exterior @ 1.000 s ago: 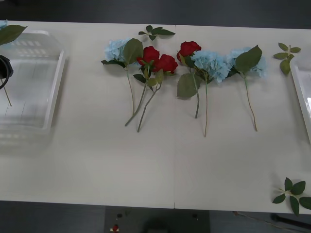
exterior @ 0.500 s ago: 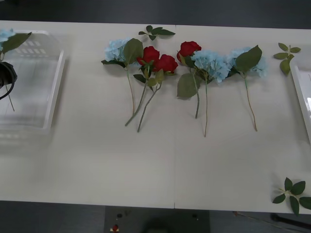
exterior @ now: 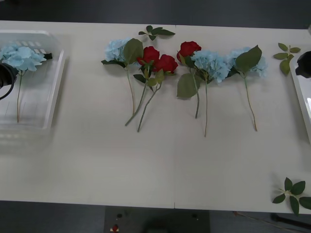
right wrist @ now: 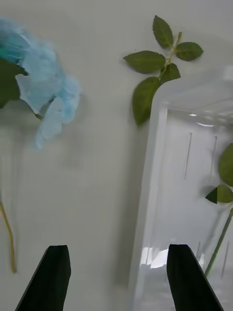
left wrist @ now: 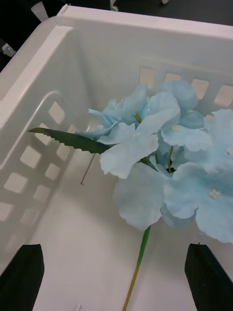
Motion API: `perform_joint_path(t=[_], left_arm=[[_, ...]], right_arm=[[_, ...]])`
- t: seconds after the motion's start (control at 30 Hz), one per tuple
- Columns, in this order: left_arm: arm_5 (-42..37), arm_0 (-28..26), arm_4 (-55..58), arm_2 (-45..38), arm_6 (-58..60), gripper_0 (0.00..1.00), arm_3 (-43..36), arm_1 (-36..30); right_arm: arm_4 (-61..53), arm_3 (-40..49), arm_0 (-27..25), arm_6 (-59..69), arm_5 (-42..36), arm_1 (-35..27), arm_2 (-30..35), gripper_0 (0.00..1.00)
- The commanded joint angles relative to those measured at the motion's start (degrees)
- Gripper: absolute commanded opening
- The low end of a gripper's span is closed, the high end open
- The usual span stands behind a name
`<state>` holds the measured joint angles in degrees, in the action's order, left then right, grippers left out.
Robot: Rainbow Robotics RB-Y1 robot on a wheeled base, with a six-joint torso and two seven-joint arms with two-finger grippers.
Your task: Put the red flowers into the right box and the blue flowers into the left box
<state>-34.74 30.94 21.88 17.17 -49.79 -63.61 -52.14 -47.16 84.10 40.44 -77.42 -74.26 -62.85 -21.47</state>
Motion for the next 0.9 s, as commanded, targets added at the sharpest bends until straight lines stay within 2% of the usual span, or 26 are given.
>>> perform_joint_path(t=[0.03, 0.33, 0.57, 0.73, 0.9], left_arm=[[-7.3, 1.1, 1.8, -0.7, -3.0, 0.84, -4.9, -3.7], [-25.5, 1.1, 20.7, -2.1, -14.8, 0.84, -14.6, -11.3], [-48.1, 1.1, 30.8, -16.5, -24.7, 0.84, -21.8, -11.8], [-62.2, 1.1, 36.6, -27.3, -28.1, 0.84, -28.4, -9.6], [-68.3, 1.1, 37.4, -34.8, -28.5, 0.84, -34.2, -1.9]], right_arm=[[7.5, 1.6, 0.4, 6.5, -0.2, 5.0, -3.8, 0.58], [18.9, -5.0, 0.4, 16.1, 4.6, 15.5, -8.4, 0.58], [19.4, -14.0, 0.4, 23.5, 16.6, 19.9, -8.4, 0.58], [16.5, -17.4, 0.4, 23.5, 21.4, 20.2, -8.3, 0.58], [15.9, -18.7, 0.4, 23.4, 23.3, 20.2, -8.2, 0.58]])
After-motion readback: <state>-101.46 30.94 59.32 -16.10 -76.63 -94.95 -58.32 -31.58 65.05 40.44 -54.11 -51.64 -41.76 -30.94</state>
